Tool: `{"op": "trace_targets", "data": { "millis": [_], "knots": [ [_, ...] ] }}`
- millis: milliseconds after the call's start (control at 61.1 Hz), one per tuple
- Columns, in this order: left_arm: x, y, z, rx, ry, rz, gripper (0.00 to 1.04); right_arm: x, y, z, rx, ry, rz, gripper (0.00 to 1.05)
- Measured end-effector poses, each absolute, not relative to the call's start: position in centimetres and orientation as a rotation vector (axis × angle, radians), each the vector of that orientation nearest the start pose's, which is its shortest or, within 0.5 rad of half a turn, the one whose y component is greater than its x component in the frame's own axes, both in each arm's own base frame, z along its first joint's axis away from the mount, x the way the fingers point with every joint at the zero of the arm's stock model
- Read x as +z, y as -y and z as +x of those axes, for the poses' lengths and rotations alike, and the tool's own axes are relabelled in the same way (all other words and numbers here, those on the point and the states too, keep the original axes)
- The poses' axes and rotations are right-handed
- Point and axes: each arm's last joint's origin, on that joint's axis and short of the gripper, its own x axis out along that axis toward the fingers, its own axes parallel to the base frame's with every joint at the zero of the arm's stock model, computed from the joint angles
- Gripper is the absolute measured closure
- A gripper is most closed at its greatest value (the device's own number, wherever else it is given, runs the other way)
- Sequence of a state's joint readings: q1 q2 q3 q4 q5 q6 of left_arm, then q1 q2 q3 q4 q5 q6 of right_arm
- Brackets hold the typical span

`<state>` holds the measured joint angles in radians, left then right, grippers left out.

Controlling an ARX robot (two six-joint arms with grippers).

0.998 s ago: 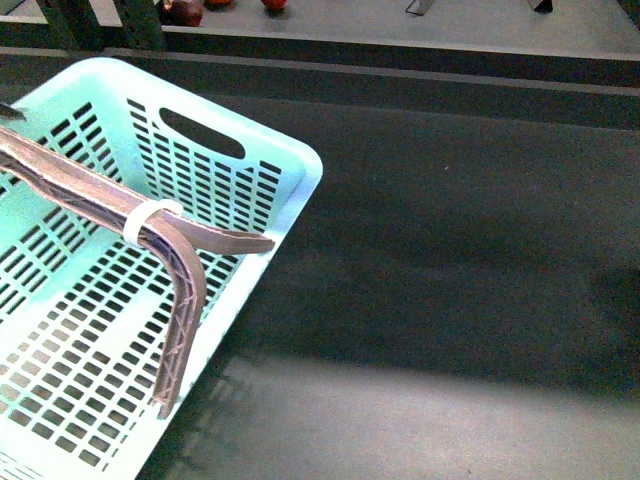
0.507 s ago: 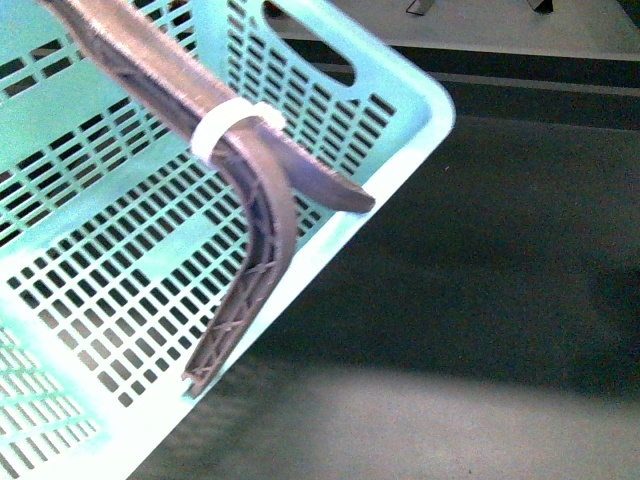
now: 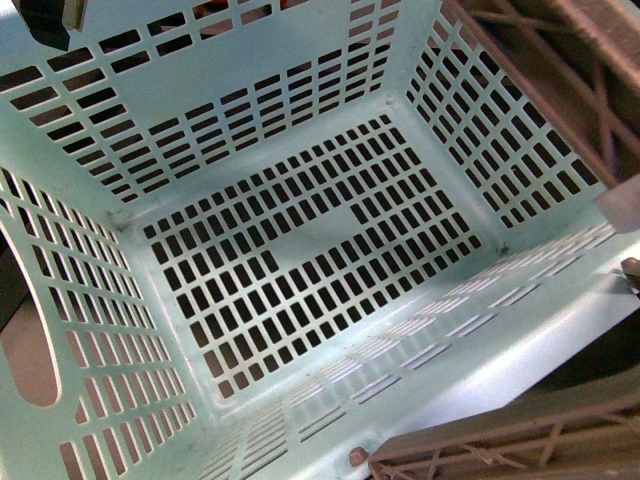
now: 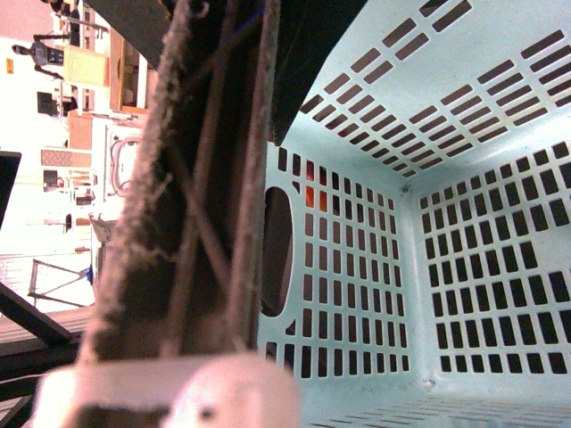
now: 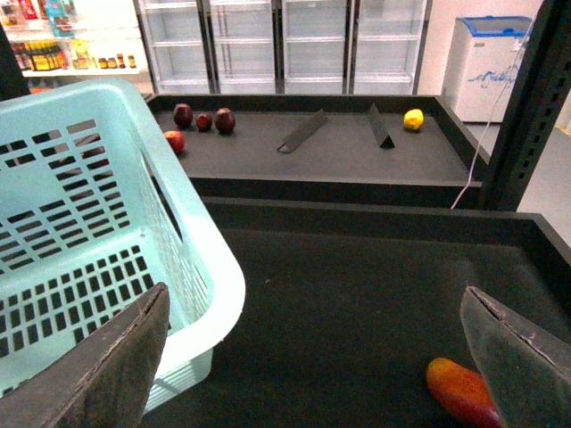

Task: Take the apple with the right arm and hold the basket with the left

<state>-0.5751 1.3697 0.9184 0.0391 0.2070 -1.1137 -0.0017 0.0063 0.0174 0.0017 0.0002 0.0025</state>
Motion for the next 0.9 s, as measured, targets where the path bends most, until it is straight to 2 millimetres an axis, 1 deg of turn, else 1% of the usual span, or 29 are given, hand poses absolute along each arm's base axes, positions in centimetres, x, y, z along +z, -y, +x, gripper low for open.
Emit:
{"op": "trace_targets", "data": {
  "millis": [245,278,327,393,425,474,556,638,703,752,802,900],
  "knots": [
    [27.0,16.8,25.1,-0.435,-0.775,-0.951,0.97,16.9,0.0,9.7,-0.005,0.009,0.006,0.09],
    [27.0,16.8,25.1,-0.436,-0.776,-0.952,0.97,16.8,0.1,9.7,-0.039,-0.067,0.032,0.09],
    [27.0,16.8,25.1,-0.437,-0.778,-0.952,0.97,16.8,0.2,9.8,-0.109,-0.272,0.100,0.09],
    [27.0,16.8,25.1,-0.439,-0.779,-0.952,0.97,16.5,0.6,10.1,-0.170,-0.470,0.177,0.09],
    [27.1,16.9,25.1,-0.442,-0.780,-0.951,0.97,16.2,0.8,10.2,-0.190,-0.519,0.205,0.09],
    [27.0,16.9,25.1,-0.445,-0.783,-0.950,0.97,15.9,1.0,10.6,-0.202,-0.545,0.225,0.09],
    [27.0,16.9,25.1,-0.441,-0.784,-0.951,0.97,15.9,2.4,11.8,-0.224,-0.527,0.249,0.09],
    [27.0,16.9,25.1,-0.440,-0.782,-0.949,0.97,15.4,4.0,12.9,-0.278,-0.538,0.247,0.09],
    [27.0,16.9,25.2,-0.440,-0.782,-0.949,0.97,14.5,5.5,13.8,-0.354,-0.568,0.240,0.09],
    [27.0,16.9,25.2,-0.439,-0.782,-0.949,0.97,13.4,7.0,15.1,-0.411,-0.599,0.222,0.09],
    [27.0,16.9,25.2,-0.439,-0.781,-0.949,0.97,12.7,7.8,16.1,-0.417,-0.616,0.217,0.09],
    [27.0,16.9,25.2,-0.438,-0.781,-0.948,0.97,11.2,9.6,18.9,-0.423,-0.648,0.228,0.09]
  ]
}}
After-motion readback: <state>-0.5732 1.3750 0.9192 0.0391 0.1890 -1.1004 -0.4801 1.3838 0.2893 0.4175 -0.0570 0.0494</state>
